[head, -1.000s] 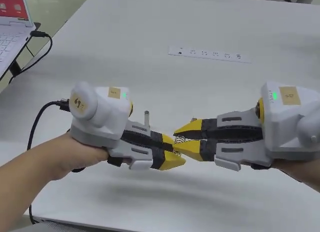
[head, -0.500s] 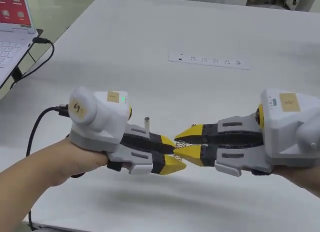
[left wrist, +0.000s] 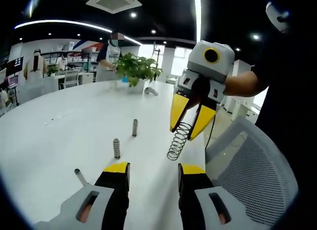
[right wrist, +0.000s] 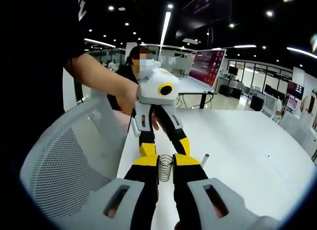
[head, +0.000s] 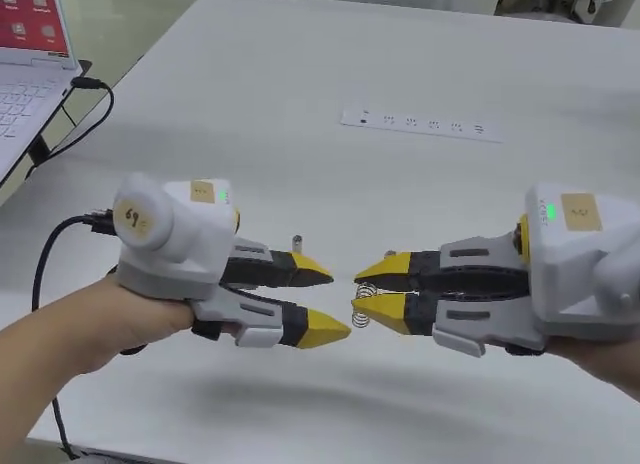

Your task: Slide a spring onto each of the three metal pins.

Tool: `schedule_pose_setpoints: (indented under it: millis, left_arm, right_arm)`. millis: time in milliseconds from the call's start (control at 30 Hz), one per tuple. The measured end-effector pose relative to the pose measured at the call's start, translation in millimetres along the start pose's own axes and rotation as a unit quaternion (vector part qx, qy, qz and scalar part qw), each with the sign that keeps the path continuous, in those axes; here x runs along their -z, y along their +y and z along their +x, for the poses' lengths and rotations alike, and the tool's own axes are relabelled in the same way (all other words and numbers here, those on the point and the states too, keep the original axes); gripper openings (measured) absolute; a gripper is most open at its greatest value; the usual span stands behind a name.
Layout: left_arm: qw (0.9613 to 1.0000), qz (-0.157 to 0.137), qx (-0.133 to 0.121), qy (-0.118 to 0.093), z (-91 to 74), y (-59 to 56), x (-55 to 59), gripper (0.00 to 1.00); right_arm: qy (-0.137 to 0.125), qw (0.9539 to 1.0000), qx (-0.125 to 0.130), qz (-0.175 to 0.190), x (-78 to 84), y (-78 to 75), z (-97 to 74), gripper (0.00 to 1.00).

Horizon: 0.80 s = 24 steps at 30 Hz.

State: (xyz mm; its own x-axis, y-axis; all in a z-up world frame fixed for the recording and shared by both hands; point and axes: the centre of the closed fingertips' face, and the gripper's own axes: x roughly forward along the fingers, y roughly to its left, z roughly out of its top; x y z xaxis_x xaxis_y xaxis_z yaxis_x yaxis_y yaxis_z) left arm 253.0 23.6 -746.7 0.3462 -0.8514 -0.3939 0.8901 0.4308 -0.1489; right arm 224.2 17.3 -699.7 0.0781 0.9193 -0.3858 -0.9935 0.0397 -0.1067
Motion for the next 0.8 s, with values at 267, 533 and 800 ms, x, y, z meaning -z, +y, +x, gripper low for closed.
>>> schedule_pose_setpoints:
  millis: [267, 533, 800]
  left_arm:
    - [0.9994, -0.006, -0.034, 0.002, -16.5, 15.7, 6.5, 0.45]
    - [0.9979, -0.013, -0.064, 0.002, -27.0, 25.3, 14.0, 0.6]
    - [0.9968, -0.023, -0.076, 0.008, -36.3, 30.7, 25.8, 0.68]
  right_arm:
    - [0.001, 1.0, 0.009, 0.002, 2.4, -4.6, -2.0, 0.07]
    - [0.001, 0.9998, 0.02, 0.006, 4.9, -9.2, -3.7, 0.07]
    - [0.005, 0.9997, 0.025, 0.007, 8.0, -11.6, -5.3, 0.07]
